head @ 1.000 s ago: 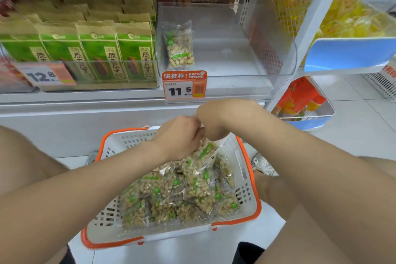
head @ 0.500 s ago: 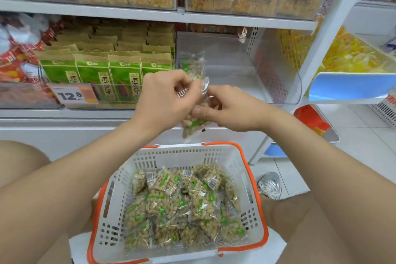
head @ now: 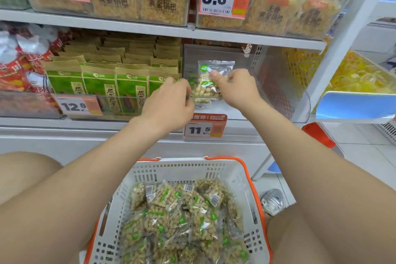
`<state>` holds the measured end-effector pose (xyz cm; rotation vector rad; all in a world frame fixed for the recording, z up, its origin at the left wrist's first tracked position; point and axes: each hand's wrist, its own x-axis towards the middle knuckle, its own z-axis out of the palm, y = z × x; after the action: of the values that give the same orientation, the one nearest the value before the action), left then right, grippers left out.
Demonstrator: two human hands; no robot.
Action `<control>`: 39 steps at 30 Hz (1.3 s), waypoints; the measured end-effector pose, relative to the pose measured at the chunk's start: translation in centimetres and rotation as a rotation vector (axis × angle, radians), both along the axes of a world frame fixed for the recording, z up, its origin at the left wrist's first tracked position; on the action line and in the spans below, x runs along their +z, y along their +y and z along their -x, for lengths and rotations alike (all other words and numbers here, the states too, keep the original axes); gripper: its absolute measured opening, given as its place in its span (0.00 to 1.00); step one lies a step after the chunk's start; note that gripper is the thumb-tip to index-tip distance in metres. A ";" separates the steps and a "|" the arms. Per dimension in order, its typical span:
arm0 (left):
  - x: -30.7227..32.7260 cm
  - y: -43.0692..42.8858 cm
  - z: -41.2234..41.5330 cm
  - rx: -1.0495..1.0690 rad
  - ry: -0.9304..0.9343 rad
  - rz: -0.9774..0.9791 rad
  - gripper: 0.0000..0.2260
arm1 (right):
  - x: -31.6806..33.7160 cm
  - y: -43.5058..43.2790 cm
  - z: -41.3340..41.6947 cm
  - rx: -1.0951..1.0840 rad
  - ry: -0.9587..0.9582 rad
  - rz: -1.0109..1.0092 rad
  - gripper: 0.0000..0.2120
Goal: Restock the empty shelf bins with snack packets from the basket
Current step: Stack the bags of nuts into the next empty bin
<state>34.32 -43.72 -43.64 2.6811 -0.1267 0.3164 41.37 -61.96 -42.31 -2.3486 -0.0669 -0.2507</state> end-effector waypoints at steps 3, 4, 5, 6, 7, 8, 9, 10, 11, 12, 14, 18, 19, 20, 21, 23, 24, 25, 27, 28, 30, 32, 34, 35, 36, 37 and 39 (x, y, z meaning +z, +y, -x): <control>0.0 -0.2 0.2 -0.022 -0.006 -0.091 0.10 | -1.6 0.8 -2.3 0.090 0.172 0.125 0.22; 0.0 -0.3 0.2 -0.021 -0.012 -0.121 0.11 | -1.9 1.2 -2.7 0.121 0.248 0.152 0.21; 0.0 -0.3 0.2 -0.018 -0.019 -0.152 0.11 | -2.3 1.6 -3.2 0.150 0.316 0.181 0.20; 0.0 -0.4 0.1 -0.016 -0.024 -0.179 0.11 | -2.6 1.8 -3.5 0.179 0.369 0.212 0.18; 0.0 -0.4 0.0 -0.014 -0.022 -0.196 0.11 | -2.9 2.1 -3.9 0.201 0.409 0.242 0.17; 0.1 -0.4 -0.2 -0.010 -0.017 -0.205 0.10 | -3.0 2.3 -4.2 0.212 0.439 0.263 0.15; 0.2 -0.4 -0.3 -0.003 -0.010 -0.210 0.10 | -3.2 2.4 -4.4 0.211 0.457 0.275 0.14; 0.2 -0.4 -0.5 0.001 -0.007 -0.217 0.10 | -3.4 2.5 -4.7 0.206 0.465 0.289 0.13; 0.2 -0.5 -0.6 0.004 -0.006 -0.227 0.10 | -3.6 2.5 -4.8 0.194 0.466 0.314 0.13; 0.2 -0.6 -0.6 0.006 -0.008 -0.235 0.10 | -3.8 2.6 -5.1 0.175 0.458 0.343 0.13; 0.0 -0.8 -0.7 0.007 -0.012 -0.240 0.11 | -4.2 2.6 -5.6 0.131 0.431 0.340 0.14; -0.1 -0.6 -0.7 0.003 -0.009 -0.226 0.11 | -4.7 3.0 -6.0 0.076 0.377 0.285 0.14; -0.2 -0.6 -0.7 -0.001 -0.007 -0.224 0.11 | -4.7 3.0 -5.9 0.075 0.381 0.304 0.14; -0.1 -0.6 -0.6 -0.007 -0.007 -0.224 0.11 | -4.8 3.1 -5.7 0.075 0.383 0.330 0.15; -0.2 -0.6 -0.6 -0.011 -0.006 -0.223 0.11 | -4.8 3.1 -5.6 0.073 0.385 0.350 0.16; -0.2 -0.4 -0.5 -0.026 -0.011 -0.208 0.11 | -4.7 2.9 -5.4 0.062 0.401 0.351 0.19; -0.3 -0.3 -0.4 -0.036 -0.020 -0.193 0.10 | -4.5 2.6 -5.3 0.062 0.415 0.354 0.19; -0.4 -0.2 -0.3 -0.047 -0.033 -0.170 0.08 | -4.3 2.4 -5.2 0.066 0.430 0.367 0.18; -0.6 0.0 -0.1 -0.064 -0.066 -0.098 0.06 | -3.8 1.9 -4.8 0.067 0.445 0.376 0.18; -0.7 0.1 0.1 -0.065 -0.084 -0.063 0.06 | -3.5 1.7 -4.6 0.060 0.439 0.370 0.17; -0.8 0.2 0.4 -0.053 -0.124 -0.002 0.05 | -3.1 1.4 -4.1 0.038 0.393 0.362 0.15; -1.0 0.3 0.5 -0.021 -0.136 0.082 0.06 | -2.9 1.3 -3.9 0.030 0.287 0.398 0.15; -1.0 0.6 0.4 0.036 -0.076 0.142 0.09 | -2.8 1.2 -3.5 0.052 0.181 0.431 0.17; -1.0 0.8 0.4 0.072 -0.041 0.142 0.11 | -2.9 1.1 -3.3 0.072 0.160 0.425 0.18; -1.1 1.0 0.3 0.111 -0.013 0.131 0.13 | -2.9 1.0 -3.1 0.090 0.154 0.412 0.17; -1.1 1.2 0.4 0.152 0.011 0.120 0.14 | -3.0 0.9 -2.8 0.099 0.153 0.399 0.17; -1.1 1.6 0.6 0.217 0.074 0.090 0.13 | -2.5 0.8 -2.0 0.096 0.111 0.374 0.15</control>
<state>33.77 -42.10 -44.72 2.6161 0.1978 0.2808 43.35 -61.18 -44.85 -2.7173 -0.1856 -0.0629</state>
